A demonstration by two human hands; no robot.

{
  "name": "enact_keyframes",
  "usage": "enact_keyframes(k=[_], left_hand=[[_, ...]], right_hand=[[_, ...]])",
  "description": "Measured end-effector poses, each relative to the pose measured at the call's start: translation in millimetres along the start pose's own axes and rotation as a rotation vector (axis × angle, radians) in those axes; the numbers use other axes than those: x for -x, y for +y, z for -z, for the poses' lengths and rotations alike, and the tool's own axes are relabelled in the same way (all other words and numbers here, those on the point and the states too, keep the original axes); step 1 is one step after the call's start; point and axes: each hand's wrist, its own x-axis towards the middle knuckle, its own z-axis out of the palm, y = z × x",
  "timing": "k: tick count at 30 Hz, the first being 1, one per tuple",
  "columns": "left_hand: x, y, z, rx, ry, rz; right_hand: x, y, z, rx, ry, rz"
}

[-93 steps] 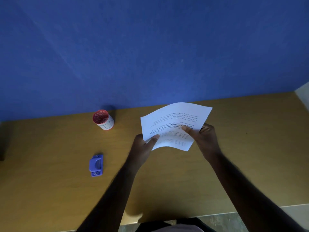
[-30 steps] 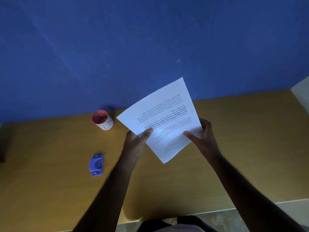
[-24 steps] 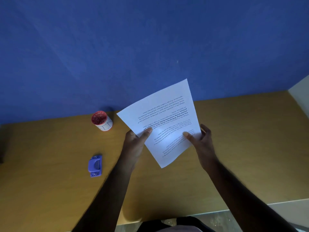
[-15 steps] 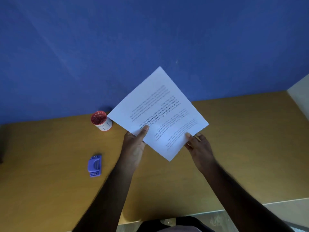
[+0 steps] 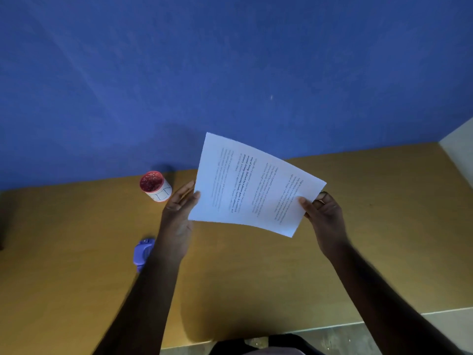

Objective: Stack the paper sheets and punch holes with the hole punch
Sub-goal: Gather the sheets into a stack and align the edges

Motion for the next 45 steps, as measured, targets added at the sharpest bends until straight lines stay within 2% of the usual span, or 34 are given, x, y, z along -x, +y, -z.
enact_keyframes(k=[2, 5, 7, 10, 15, 22, 26, 32, 38, 41, 45], left_hand=[[-3.7, 1.6, 6.5, -0.220, -0.024, 0.013], [-3.6, -4.7, 5.9, -0.570, -0.153, -0.041], [-1.7, -10.6, 1.2, -0.703, -0.174, -0.064], [-1.0, -22.1, -1.4, -0.780, -0.183, -0.078], [-3.7, -39.0, 1.4, -0.802, -0.127, -0.121], [-1.8, -41.1, -1.8, -0.739, -0.052, -0.199], [-3.0, -51.0, 7.7, -0.724, -0.044, -0.168], [0.4, -75.3, 23.2, -0.778, -0.010, -0.038], [-1.2, -74.2, 20.1, -0.754, 0.060, -0.047], [2.1, -70.0, 15.2, -0.716, 0.028, -0.080], [3.2, -74.3, 16.5, -0.731, 0.008, -0.081]], right_hand=[[-1.4, -2.2, 4.0, 0.060, 0.015, 0.011], [-1.7, -3.6, 5.9, 0.155, 0.021, 0.026], [-2.4, -1.5, 6.6, 0.208, 0.020, 0.033], [-4.9, 4.6, 7.6, 0.266, -0.003, 0.028], [-7.7, 5.9, 5.0, 0.324, -0.042, 0.023], [-12.8, 1.7, -0.5, 0.476, -0.055, 0.118], [-14.8, 10.6, -1.0, 0.499, -0.044, 0.098], [-4.8, 40.1, -1.2, 0.552, -0.114, 0.038], [-11.3, 39.3, -6.3, 0.517, -0.081, 0.037], [-13.6, 37.6, -6.4, 0.542, -0.075, 0.066], [-17.0, 45.8, -2.2, 0.551, -0.075, 0.002]])
